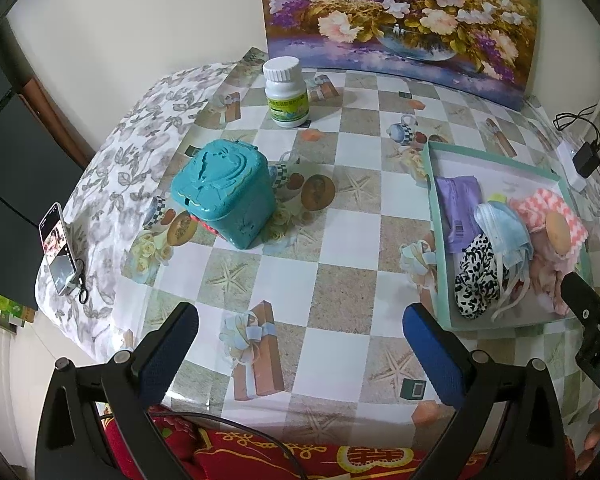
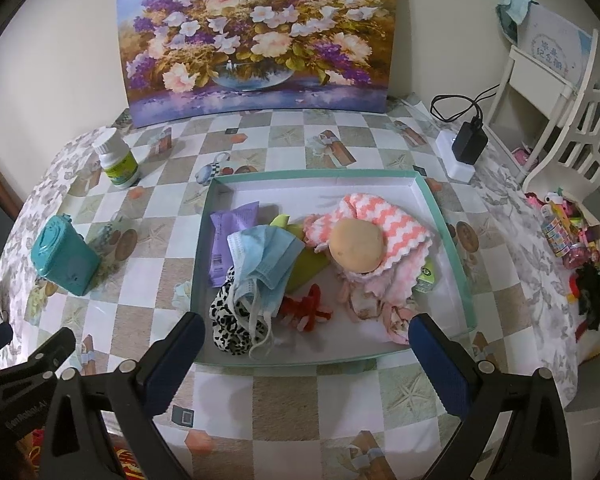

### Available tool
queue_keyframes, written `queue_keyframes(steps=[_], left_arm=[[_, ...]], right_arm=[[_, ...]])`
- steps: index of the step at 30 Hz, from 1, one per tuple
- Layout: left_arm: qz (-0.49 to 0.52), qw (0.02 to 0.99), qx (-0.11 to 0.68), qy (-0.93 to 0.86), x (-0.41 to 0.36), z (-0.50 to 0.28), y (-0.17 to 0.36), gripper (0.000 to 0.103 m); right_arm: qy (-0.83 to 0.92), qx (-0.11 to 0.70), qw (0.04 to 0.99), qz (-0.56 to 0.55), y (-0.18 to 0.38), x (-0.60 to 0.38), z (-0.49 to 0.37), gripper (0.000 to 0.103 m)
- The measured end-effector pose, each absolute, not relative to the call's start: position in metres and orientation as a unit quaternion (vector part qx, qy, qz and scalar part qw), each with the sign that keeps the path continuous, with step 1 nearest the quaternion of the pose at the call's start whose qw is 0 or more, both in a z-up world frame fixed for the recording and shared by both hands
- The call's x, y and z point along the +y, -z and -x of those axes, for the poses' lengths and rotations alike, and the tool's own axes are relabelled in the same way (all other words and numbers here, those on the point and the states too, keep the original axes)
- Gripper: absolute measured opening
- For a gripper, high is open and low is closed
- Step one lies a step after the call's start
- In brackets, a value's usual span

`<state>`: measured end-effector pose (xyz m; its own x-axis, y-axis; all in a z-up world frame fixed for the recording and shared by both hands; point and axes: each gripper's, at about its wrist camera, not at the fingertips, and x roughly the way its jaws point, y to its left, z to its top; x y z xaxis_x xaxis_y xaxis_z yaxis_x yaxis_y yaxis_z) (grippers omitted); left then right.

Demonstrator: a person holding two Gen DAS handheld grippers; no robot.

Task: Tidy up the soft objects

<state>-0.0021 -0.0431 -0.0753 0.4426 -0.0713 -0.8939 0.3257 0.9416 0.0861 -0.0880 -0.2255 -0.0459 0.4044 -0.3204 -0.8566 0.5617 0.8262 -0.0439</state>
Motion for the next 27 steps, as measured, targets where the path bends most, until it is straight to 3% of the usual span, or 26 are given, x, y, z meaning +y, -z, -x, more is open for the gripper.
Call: queue_keyframes(steps=[27], left_arm=[[-0.127, 0.841, 0.512, 0.119, -0.0442, 0.0021, 0.0756, 0.102]], right_arm=[[0.264, 0.476, 0.830, -0.124, 0.0457, -0.2239, 0.0866, 0.103]])
